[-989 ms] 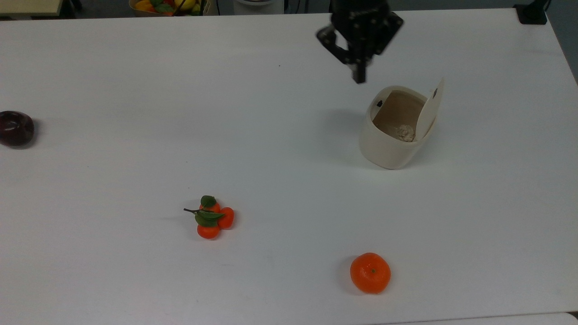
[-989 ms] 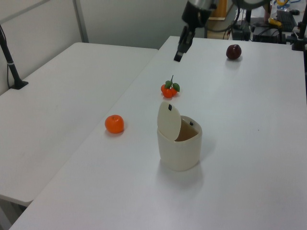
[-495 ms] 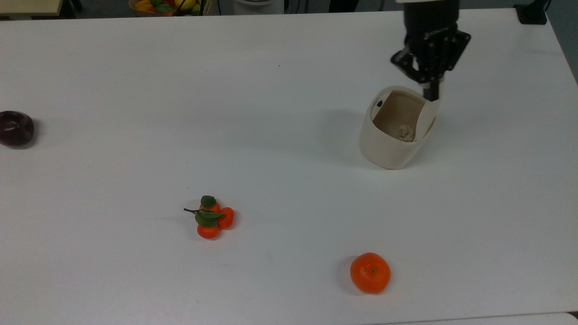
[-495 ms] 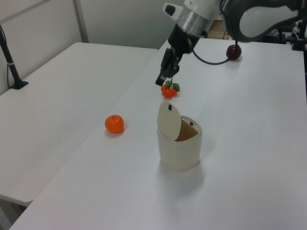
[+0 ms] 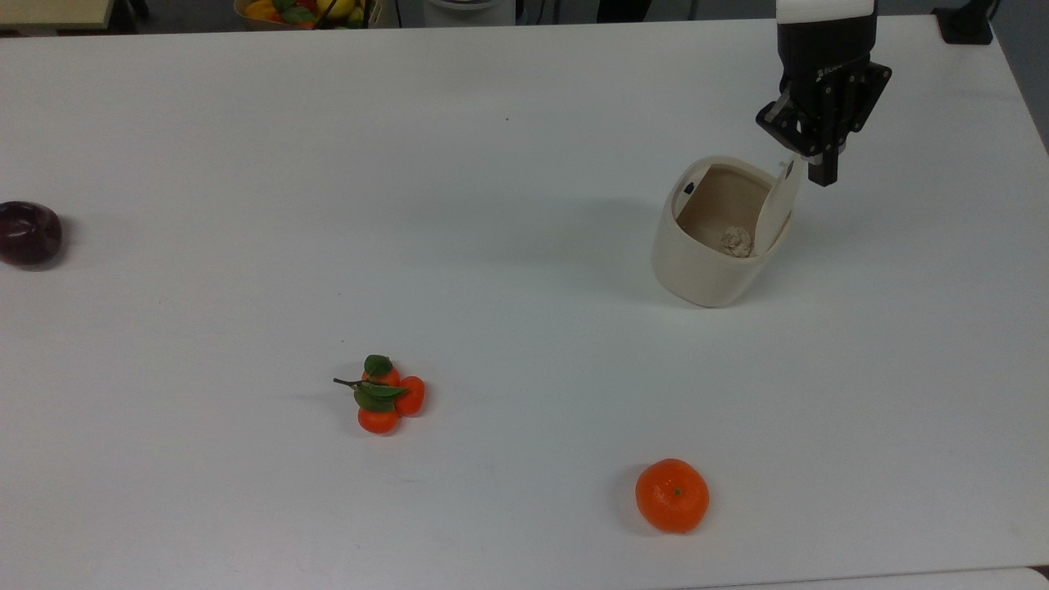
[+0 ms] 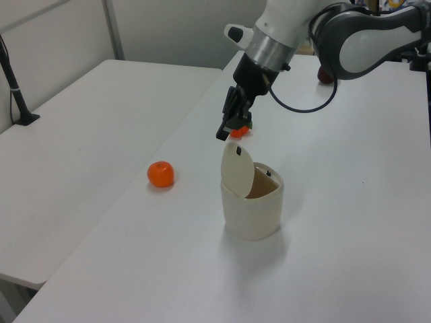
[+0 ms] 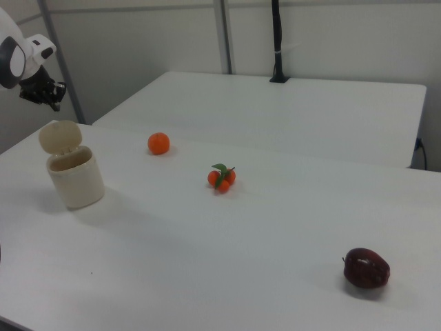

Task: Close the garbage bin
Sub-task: 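Push the raised flip lid down toward the bin opening with the gripper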

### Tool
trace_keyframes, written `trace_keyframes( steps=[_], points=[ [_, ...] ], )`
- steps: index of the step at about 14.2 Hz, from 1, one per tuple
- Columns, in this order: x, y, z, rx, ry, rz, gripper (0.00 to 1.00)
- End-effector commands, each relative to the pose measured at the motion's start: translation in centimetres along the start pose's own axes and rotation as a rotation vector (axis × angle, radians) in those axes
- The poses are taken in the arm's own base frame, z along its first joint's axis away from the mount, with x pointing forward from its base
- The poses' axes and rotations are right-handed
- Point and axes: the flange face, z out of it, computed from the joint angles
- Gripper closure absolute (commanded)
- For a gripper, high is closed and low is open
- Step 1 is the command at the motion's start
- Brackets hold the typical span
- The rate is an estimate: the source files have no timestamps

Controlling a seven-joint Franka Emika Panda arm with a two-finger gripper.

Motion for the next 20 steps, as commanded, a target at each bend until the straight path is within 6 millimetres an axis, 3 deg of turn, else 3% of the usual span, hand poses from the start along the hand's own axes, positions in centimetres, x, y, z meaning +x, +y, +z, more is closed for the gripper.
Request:
trace_keyframes(
  steps=[1, 6, 13, 20],
  points=[
    [-0.6, -1.4, 0.4, 0.015, -0.031, -0.018, 1.0],
    [-2.0, -1.4, 1.0, 0.021, -0.154, -0.052, 1.0],
    [-4.0, 0.7, 2.5, -0.004, -0.288, -0.125, 1.0],
    [-6.7, 1.5, 6.0, -0.042, -0.381, -0.164, 1.0]
  ],
)
